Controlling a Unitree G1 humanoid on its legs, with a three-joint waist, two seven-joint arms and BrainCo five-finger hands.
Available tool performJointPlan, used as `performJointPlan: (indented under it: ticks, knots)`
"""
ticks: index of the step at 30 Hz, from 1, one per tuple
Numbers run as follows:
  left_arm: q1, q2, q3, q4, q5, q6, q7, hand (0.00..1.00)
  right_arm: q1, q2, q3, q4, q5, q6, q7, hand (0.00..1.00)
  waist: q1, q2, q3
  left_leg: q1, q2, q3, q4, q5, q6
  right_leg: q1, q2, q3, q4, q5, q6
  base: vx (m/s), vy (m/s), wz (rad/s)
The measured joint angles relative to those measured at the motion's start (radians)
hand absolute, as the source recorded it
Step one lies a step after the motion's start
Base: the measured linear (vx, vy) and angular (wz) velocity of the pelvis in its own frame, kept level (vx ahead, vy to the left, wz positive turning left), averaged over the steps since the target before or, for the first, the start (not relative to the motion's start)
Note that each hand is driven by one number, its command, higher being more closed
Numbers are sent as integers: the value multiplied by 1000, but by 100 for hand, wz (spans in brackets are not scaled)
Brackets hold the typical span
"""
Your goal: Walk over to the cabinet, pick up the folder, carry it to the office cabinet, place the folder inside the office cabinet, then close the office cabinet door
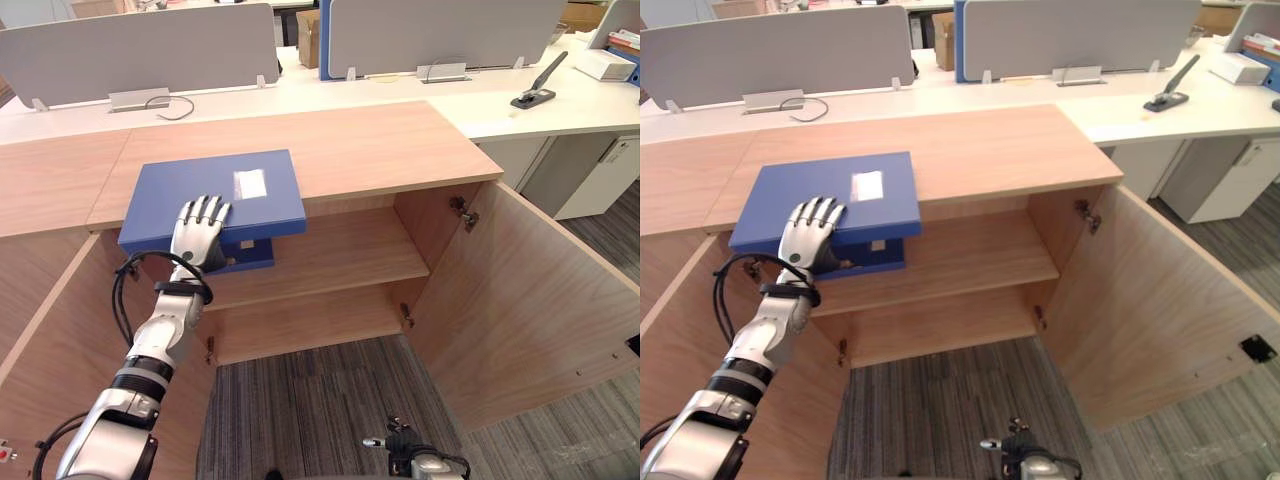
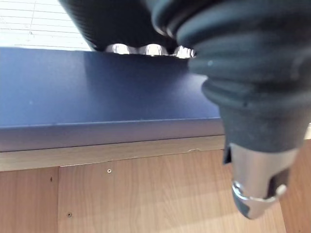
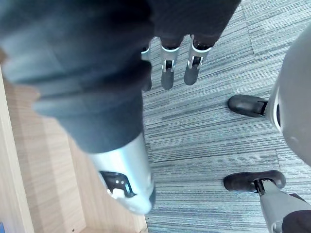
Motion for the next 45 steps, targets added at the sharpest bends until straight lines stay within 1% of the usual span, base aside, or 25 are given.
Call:
performJointPlan:
  ticks: [4,5,9,14,17,24,29,33,34,36,37,38,39,40,41,42,43,45]
  knots:
    - [-24,10,0,33,-7,0,-1,0,2,-10,0,0,0,-2,1,0,0,6,0,0,2,13,0,-3,-2,-7,2,17,0,0,0,-4,9,-9]
    - [-25,16,0,37,-7,-1,-1,100,2,-11,0,0,0,-3,1,0,0,7,-1,0,2,17,0,-4,-3,-10,3,21,1,0,0,-2,12,-16]
    - [-58,27,0,59,-7,-4,11,100,15,-23,-1,-16,1,-8,1,0,-1,11,-4,0,3,22,0,-5,-4,-13,4,24,1,-1,-1,-1,1,-4]
    - [-89,50,0,74,-3,-4,19,100,17,-28,-2,-17,1,-11,1,0,-13,18,-8,1,4,23,0,-6,-5,-12,5,24,1,-1,-2,0,0,0]
    - [-93,78,-5,80,12,-7,22,100,17,-29,-2,-17,5,-14,1,0,-24,21,-10,2,5,24,0,-6,-5,-12,6,26,1,-1,-2,-10,2,-1]
    - [-134,121,-42,117,34,-11,23,100,18,-37,-2,-17,6,-17,1,0,-28,24,-12,4,8,27,0,-6,-6,-12,9,30,0,-1,-2,0,0,0]
    - [-144,124,-44,142,39,-9,27,100,23,-48,-2,-15,6,-18,1,0,-31,25,-13,5,9,28,0,-7,-7,-8,10,31,-1,-1,-2,0,0,0]
    - [-147,114,-36,134,37,7,31,100,29,-52,-2,-15,9,-19,1,0,-34,26,-13,5,8,27,0,-7,-7,-4,10,30,-1,-1,-2,-2,1,1]
    - [-140,87,-8,80,36,21,30,100,32,-54,-2,-15,9,-19,1,0,-30,26,-13,3,8,25,0,-7,-7,-6,9,30,-1,-1,-2,0,0,4]
    - [-89,-8,78,-112,18,57,32,100,34,-54,-6,-15,9,-19,-1,0,-23,26,-13,-1,5,22,0,-7,-7,-7,6,27,-1,-1,-2,0,0,4]
    - [-71,-48,100,-182,9,66,33,100,36,-54,-17,-15,9,-19,-1,0,-21,26,-13,-3,4,19,0,-7,-7,-9,4,26,0,-1,-2,0,0,8]
    - [-29,-138,131,-330,-8,84,46,100,36,-49,-48,-10,9,-19,-8,0,-10,28,-15,-13,4,13,0,-7,-7,-19,1,22,7,-5,-2,1,5,8]
    - [1,-205,136,-433,-19,96,67,100,35,-45,-75,-5,10,-18,-19,0,-1,30,-15,-19,4,10,0,-7,-6,-29,-1,21,17,-8,-2,10,17,8]
    - [44,-288,134,-542,-45,96,90,100,34,-44,-96,3,20,-18,-34,0,6,31,-15,-21,3,7,0,-7,-6,-33,-3,20,23,-11,-3,23,25,4]
    - [85,-353,134,-624,-69,86,111,100,35,-41,-116,4,39,-17,-47,0,9,32,-16,-18,2,0,0,-7,-6,-32,-5,20,30,-15,-3,0,0,0]
    - [102,-378,134,-656,-85,80,124,100,35,-37,-117,4,43,-17,-52,0,10,33,-16,-17,2,-2,0,-7,-6,-32,-5,20,33,-17,-3,0,0,0]
    - [125,-415,136,-700,-125,66,143,100,35,-37,-117,4,48,-17,-59,0,14,36,-18,-17,2,-3,0,-7,-6,-34,-5,19,37,-19,-3,0,0,0]
    - [158,-451,162,-756,-220,32,150,100,36,-37,-116,2,64,-17,-62,0,22,43,-23,-17,3,-3,0,-6,-6,-37,-3,19,44,-22,-5,-20,1,0]
